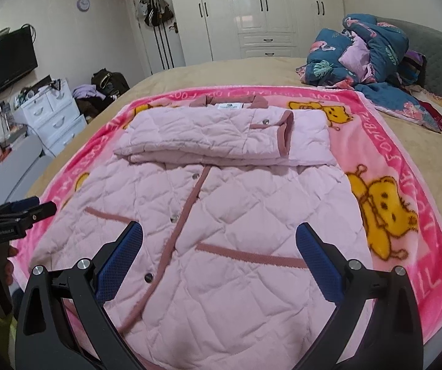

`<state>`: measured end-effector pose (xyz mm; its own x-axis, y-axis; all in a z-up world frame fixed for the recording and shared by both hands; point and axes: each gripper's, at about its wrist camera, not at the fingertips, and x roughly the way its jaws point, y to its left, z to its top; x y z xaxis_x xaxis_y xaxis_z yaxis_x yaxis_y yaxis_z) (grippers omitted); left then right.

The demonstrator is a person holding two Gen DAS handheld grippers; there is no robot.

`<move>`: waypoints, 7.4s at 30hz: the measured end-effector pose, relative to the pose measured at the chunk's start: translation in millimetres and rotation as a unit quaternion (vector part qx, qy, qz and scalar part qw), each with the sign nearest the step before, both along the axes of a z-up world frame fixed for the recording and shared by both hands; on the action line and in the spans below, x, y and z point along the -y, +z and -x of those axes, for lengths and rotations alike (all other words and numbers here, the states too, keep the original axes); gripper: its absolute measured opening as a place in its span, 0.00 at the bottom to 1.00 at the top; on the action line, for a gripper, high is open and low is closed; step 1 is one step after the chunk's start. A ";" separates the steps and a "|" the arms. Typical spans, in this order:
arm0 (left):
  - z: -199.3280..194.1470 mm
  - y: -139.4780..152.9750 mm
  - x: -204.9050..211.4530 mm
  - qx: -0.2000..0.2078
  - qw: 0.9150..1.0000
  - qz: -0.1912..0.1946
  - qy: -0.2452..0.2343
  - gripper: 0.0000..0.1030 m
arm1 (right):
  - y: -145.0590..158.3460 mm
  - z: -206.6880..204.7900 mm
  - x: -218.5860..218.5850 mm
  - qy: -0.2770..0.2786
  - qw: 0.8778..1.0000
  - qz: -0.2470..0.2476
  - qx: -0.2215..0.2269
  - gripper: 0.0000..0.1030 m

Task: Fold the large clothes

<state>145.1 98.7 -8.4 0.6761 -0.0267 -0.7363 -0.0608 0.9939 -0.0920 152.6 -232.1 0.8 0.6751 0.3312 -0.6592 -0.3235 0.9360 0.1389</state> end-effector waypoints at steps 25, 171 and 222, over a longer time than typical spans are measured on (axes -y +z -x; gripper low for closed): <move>13.7 -56.1 -53.3 -0.064 0.997 -0.023 0.043 0.92 | -62.1 8.6 56.6 -0.059 0.995 0.036 -0.078 0.96; -61.2 96.5 -53.2 0.126 0.991 0.029 -0.014 0.12 | 71.7 -66.4 124.1 -0.011 0.987 -0.148 0.067 0.16; -245.9 80.1 -80.1 0.122 0.992 -0.014 0.023 0.14 | 59.6 -272.7 134.2 -0.079 0.974 -0.213 0.008 0.22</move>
